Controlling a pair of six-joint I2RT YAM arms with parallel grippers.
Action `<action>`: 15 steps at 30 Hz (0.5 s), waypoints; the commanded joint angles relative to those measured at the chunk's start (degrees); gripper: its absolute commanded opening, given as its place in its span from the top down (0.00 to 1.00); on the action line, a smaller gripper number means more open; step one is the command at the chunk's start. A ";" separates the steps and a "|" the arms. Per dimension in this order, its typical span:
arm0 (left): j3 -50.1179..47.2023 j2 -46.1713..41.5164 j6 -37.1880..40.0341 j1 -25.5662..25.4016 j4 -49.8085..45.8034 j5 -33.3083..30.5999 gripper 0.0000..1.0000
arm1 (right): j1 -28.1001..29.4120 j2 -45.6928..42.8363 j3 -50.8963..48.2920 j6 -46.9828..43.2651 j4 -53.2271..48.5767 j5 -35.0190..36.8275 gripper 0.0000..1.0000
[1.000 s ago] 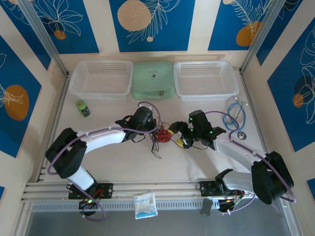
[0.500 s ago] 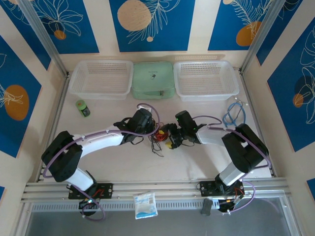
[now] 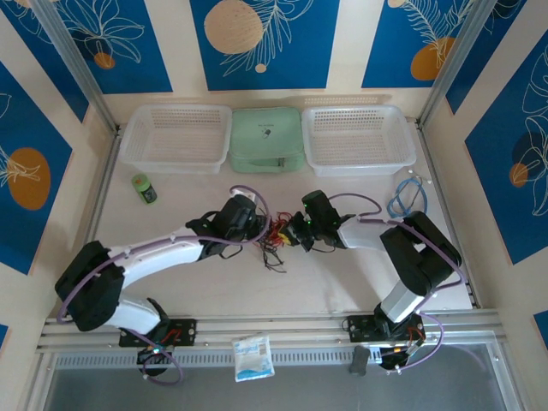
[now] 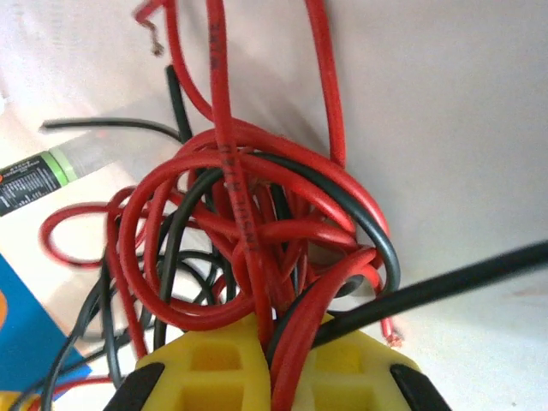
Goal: Untangle the cables
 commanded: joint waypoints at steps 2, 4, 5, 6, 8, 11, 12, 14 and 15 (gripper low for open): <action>0.62 -4.20 2.01 -0.47 -4.71 -2.85 0.31 | 0.86 -7.55 -1.52 -24.53 2.50 6.76 1.00; 0.98 -4.19 2.28 -0.39 -5.39 -3.07 0.21 | 1.31 -10.08 -2.91 -32.07 4.07 7.70 1.00; 0.98 -3.84 2.29 -0.45 -5.20 -3.00 0.18 | 1.32 -11.11 -3.73 -35.59 5.20 7.35 1.00; 0.82 -3.36 2.17 -0.31 -4.69 -2.75 0.16 | 1.33 -11.75 -4.17 -37.59 6.00 7.05 1.00; 0.39 -1.37 1.61 -0.25 -2.29 -1.41 0.14 | 1.16 -12.20 -5.22 -41.09 8.32 5.24 1.00; -0.14 2.77 1.02 -0.22 2.66 1.39 0.14 | 0.73 -11.54 -6.94 -43.61 13.43 1.19 1.00; -0.25 4.02 1.01 -0.21 4.29 2.27 0.14 | 0.49 -11.29 -7.55 -43.98 15.33 -0.36 1.00; -1.04 6.39 1.53 -0.17 8.27 4.02 0.14 | -0.12 -10.60 -8.75 -44.93 19.53 -4.55 1.00; -1.78 7.08 2.23 -0.11 10.56 5.19 0.14 | -0.50 -10.38 -9.01 -45.31 20.76 -6.35 1.00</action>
